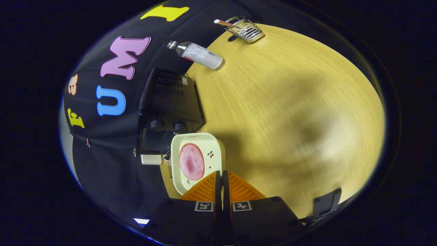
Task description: Open the toaster oven, put the food inside, and close the toaster oven door.
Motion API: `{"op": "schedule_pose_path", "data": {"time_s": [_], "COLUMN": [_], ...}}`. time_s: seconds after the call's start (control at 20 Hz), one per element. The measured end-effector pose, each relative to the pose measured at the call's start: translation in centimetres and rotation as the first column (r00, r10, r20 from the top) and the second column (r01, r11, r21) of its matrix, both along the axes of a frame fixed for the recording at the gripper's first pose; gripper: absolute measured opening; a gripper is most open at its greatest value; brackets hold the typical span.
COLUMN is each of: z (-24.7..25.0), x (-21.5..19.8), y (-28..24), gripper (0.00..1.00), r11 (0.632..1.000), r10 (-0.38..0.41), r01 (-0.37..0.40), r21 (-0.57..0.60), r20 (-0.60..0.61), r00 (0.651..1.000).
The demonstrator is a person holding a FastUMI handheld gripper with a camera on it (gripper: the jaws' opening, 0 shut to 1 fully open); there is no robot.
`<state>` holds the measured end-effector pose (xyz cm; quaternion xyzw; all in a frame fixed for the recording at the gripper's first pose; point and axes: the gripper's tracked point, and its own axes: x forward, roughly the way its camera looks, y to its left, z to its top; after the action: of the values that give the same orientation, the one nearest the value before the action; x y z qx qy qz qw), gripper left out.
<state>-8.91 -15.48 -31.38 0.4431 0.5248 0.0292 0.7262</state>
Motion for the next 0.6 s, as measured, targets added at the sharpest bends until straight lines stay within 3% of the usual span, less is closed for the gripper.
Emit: {"op": "schedule_pose_path", "data": {"time_s": [0.35, 0.6], "z": [2.6, 2.5], "x": [-2.5, -1.0], "y": [10.6, 16.9], "gripper": [0.05, 0.06], "r11": [0.996, 0.972], "r10": [-0.088, -0.232], "r01": [0.088, 0.233], "r21": [0.034, 0.033], "r20": [-0.01, -0.03], "r00": [0.996, 0.972]}}
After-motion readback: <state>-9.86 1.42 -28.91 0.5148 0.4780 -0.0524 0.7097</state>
